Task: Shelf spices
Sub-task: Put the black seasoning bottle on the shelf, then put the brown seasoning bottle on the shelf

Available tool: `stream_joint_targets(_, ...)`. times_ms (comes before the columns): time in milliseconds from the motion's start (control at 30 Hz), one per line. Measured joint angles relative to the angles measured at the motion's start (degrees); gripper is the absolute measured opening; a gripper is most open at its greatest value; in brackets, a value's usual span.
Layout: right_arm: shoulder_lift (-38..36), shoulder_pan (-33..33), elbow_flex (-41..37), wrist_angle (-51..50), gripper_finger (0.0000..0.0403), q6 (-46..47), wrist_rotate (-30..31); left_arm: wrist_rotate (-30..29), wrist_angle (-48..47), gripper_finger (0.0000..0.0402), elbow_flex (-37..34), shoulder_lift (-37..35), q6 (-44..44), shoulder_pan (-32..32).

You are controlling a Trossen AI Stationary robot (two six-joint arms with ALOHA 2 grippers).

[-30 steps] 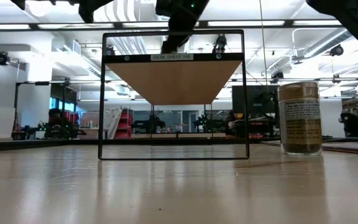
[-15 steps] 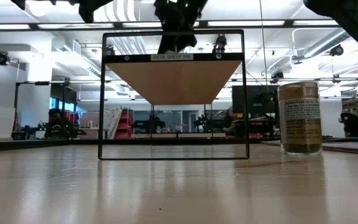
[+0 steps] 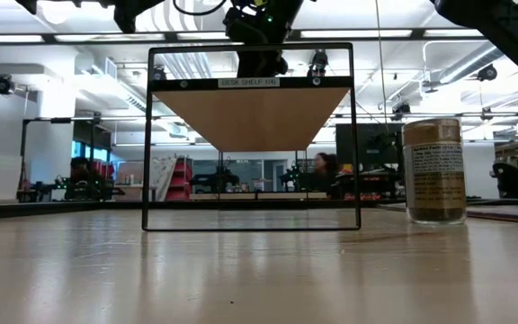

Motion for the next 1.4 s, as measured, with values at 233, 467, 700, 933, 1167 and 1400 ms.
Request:
stream_joint_targets(233, 0.0, 0.0, 0.0, 0.2, 0.0222, -1.3, -0.1, 0.0, -0.2, 0.0202, 0.0, 0.0, 0.1, 0.0)
stream_joint_targets(467, -0.1, -0.2, 0.0, 0.2, 0.0244, -2.5, -0.1, 0.0, -1.2, 0.0205, 0.0, 0.0, 0.6, 0.0)
stream_joint_targets(700, -0.7, -0.1, 0.0, 0.1, 0.0256, -5.3, 1.3, 0.0, -1.2, 0.0207, 0.0, 0.0, 0.9, 0.0)
stream_joint_targets(933, -5.6, 0.3, 0.0, 0.6, 0.0264, -7.6, 2.0, 0.0, -1.2, 0.0201, 0.0, 0.0, 1.3, 0.0)
stream_joint_targets(1167, -14.1, 0.8, 0.0, 0.0, 0.0261, -7.9, -4.2, 0.0, -1.3, 0.0208, 0.0, 0.0, 1.5, 0.0)
stream_joint_targets(1400, -19.7, 4.2, 0.0, -5.9, 0.0235, -5.7, -13.1, 0.0, -1.6, 0.0205, 0.0, 0.0, 1.5, 0.0)
